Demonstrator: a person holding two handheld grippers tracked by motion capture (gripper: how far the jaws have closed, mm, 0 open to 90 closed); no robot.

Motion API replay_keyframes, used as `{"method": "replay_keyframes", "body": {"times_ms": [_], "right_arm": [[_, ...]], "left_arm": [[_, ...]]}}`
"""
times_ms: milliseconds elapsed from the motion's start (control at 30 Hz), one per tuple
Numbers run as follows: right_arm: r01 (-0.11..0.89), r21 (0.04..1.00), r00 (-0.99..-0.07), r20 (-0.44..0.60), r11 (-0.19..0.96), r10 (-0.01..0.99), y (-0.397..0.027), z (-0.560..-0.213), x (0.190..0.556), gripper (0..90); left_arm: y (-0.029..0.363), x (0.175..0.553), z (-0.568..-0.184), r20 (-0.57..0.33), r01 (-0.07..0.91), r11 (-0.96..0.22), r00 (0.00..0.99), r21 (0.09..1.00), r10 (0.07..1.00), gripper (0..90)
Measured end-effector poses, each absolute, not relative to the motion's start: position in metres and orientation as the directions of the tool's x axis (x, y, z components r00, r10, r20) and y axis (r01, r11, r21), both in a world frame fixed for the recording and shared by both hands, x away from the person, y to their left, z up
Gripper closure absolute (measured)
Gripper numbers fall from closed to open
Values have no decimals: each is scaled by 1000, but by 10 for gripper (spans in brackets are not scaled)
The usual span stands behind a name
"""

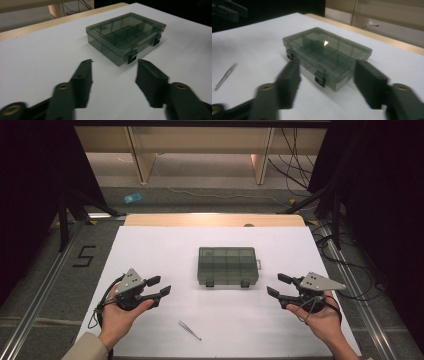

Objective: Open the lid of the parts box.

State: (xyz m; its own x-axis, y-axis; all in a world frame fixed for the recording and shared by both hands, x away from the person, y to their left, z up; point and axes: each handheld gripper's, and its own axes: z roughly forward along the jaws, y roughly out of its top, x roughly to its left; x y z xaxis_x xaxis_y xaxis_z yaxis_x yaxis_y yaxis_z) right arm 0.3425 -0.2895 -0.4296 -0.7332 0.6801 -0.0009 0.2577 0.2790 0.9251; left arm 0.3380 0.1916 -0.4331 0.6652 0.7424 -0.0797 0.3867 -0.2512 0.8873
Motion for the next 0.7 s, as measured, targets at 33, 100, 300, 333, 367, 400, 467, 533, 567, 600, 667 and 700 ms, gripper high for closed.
{"method": "replay_keyframes", "body": {"times_ms": [33, 100, 300, 333, 367, 400, 467, 533, 567, 600, 667, 700], "right_arm": [[274, 900, -749, -22, 339, 663, -288, -429, 348, 648], [292, 871, -757, -42, 395, 653, -286, -431, 352, 773], [393, 794, -760, -4, 464, 650, -280, -444, 367, 900], [396, 787, -762, -6, 472, 648, -280, -445, 369, 900], [406, 780, -758, -3, 476, 652, -279, -447, 372, 900], [420, 774, -754, 8, 474, 656, -278, -448, 374, 900], [427, 767, -750, 6, 478, 661, -277, -450, 378, 900], [458, 744, -743, 20, 486, 669, -276, -457, 387, 900], [467, 737, -740, 24, 489, 672, -275, -459, 391, 900], [467, 737, -740, 24, 489, 672, -275, -459, 391, 900], [482, 726, -737, 32, 491, 676, -274, -465, 398, 900], [487, 719, -738, 36, 495, 674, -273, -467, 402, 900]], "left_arm": [[188, 340, -433, -82, 418, -277, 662, 865, 745, 667], [183, 342, -433, -81, 452, -313, 664, 836, 743, 760], [167, 359, -441, -73, 491, -367, 670, 790, 739, 900], [165, 363, -442, -74, 493, -375, 675, 786, 734, 900], [163, 368, -444, -68, 494, -391, 682, 777, 728, 900], [163, 368, -444, -68, 494, -391, 682, 777, 728, 900], [156, 377, -448, -59, 494, -414, 693, 765, 719, 900], [146, 390, -456, -53, 494, -423, 696, 759, 716, 900], [146, 390, -456, -53, 494, -423, 696, 759, 716, 900], [143, 395, -458, -39, 490, -435, 697, 755, 716, 900], [139, 402, -461, -27, 487, -458, 706, 744, 707, 900], [133, 407, -465, -35, 493, -458, 708, 740, 705, 900]]}}
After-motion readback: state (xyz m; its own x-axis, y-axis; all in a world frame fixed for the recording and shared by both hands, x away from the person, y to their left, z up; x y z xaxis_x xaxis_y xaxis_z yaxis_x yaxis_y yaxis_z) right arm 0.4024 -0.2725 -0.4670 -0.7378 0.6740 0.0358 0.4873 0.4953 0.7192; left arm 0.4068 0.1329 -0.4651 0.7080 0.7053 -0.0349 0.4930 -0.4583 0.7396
